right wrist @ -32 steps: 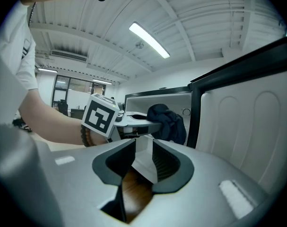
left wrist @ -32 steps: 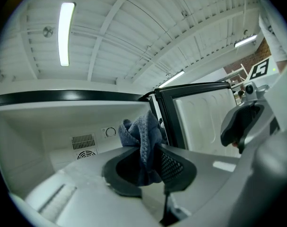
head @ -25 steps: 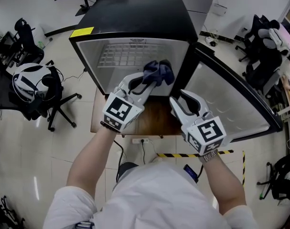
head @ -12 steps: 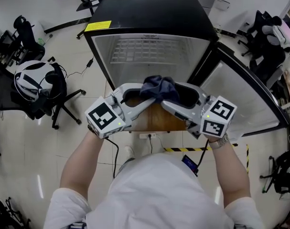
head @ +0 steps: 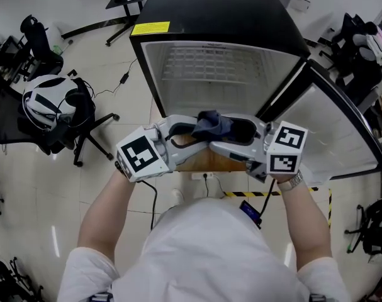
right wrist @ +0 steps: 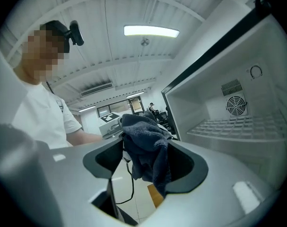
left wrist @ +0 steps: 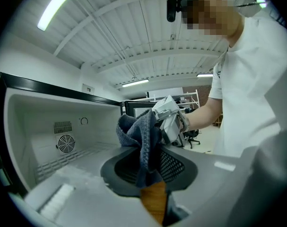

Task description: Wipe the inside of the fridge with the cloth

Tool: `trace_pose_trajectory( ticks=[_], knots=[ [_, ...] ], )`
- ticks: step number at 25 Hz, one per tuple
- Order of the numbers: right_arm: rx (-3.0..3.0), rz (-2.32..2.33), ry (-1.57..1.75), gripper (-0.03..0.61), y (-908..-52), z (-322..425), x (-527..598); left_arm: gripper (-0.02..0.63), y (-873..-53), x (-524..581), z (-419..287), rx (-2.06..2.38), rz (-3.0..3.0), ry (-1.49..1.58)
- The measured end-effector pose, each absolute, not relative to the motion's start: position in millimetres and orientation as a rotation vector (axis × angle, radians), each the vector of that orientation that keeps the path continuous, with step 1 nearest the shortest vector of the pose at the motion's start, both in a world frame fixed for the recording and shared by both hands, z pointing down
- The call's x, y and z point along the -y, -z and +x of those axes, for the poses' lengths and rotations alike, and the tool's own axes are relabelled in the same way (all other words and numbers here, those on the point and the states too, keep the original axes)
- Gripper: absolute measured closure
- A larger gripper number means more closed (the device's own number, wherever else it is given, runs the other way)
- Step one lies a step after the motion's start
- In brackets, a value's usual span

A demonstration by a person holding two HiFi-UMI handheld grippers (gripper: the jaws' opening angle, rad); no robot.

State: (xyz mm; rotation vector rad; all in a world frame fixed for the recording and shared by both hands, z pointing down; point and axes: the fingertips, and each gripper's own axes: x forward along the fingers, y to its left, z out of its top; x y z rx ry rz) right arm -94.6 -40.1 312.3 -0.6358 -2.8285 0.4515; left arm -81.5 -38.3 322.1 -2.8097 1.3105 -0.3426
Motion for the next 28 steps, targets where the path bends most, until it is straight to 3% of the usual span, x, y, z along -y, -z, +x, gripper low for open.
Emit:
trace_pose_trajectory(
  ticks=[14,28],
  knots=[
    [2.786,-0.607,-0.612,0.429,-349.4,-116.8,44.3,0.413,-358.8,23.3,-111.6,-1.36,-2.766,0.579],
    [2.863,-0.095,-0.199,0.443,-435.7,-208.7,77.8,0.419,-397.8,35.8,-264.4,-2.102,-2.536,0.382]
  ],
)
